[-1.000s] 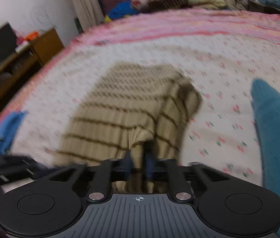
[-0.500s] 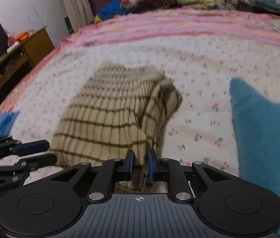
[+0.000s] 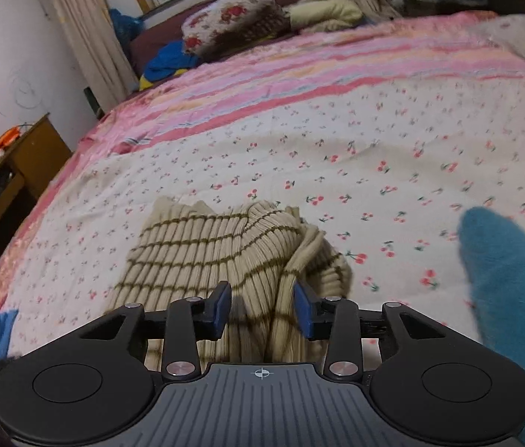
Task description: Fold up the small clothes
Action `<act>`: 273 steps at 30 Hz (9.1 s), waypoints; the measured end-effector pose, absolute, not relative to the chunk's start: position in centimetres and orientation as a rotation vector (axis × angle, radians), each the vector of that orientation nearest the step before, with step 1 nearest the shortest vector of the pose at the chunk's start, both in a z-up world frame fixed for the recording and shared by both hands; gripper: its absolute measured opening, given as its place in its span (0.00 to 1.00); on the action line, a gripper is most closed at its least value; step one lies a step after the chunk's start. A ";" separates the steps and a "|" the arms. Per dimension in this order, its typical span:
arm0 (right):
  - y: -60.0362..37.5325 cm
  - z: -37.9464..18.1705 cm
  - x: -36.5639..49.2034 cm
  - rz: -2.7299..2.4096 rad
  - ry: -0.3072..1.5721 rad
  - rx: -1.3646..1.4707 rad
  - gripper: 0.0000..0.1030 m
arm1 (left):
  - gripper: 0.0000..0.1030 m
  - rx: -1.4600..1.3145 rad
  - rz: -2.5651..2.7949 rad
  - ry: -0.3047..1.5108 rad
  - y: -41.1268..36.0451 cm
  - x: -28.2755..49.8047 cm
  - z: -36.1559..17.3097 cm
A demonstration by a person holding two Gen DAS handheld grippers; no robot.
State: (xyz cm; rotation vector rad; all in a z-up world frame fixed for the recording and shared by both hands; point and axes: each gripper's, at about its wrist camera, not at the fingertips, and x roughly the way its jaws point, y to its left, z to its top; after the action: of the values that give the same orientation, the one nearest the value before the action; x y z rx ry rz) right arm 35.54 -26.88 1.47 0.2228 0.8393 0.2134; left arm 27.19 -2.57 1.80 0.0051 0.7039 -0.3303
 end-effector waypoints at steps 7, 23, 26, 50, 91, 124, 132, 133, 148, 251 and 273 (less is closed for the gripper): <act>-29.0 1.4 33.0 0.220 0.805 0.220 0.13 | 0.38 -0.019 -0.319 0.672 -2.1 27.2 2.7; -27.3 4.8 28.8 0.239 0.696 0.103 0.21 | 0.42 -0.032 -0.281 0.714 -2.7 27.8 2.7; -25.8 3.6 28.6 0.280 0.733 0.042 0.20 | 0.42 -0.023 -0.280 0.729 -3.3 28.0 2.3; -26.4 0.4 26.6 0.199 0.824 0.023 0.24 | 0.47 0.032 -0.238 0.807 -4.5 26.3 1.3; -24.9 2.6 20.4 0.190 0.834 0.023 0.31 | 0.64 0.041 -0.164 0.848 -5.3 21.1 2.3; -24.0 1.7 19.4 0.175 0.867 0.006 0.36 | 0.79 0.069 -0.105 0.875 -5.2 20.2 1.1; -23.9 1.4 19.7 0.176 0.877 0.005 0.37 | 0.79 0.069 -0.101 0.882 -5.1 20.5 0.7; -23.9 1.4 19.7 0.176 0.877 0.004 0.37 | 0.79 0.067 -0.100 0.882 -5.1 20.5 0.7; -27.3 2.5 26.3 0.143 0.791 0.108 0.62 | 0.78 -0.040 -0.078 0.770 -1.0 25.5 3.1; -24.7 1.2 10.5 0.103 0.820 0.066 0.49 | 0.94 0.162 -0.037 0.830 -6.6 11.0 1.1; -24.3 -0.5 9.4 0.083 0.865 0.095 0.52 | 0.93 0.098 -0.036 0.850 -6.3 10.2 0.8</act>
State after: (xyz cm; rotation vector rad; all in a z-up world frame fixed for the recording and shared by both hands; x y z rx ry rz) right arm 9.39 -24.30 -0.53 0.0952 0.8651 0.0826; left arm 10.21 -6.25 0.84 0.0978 0.8501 -0.0356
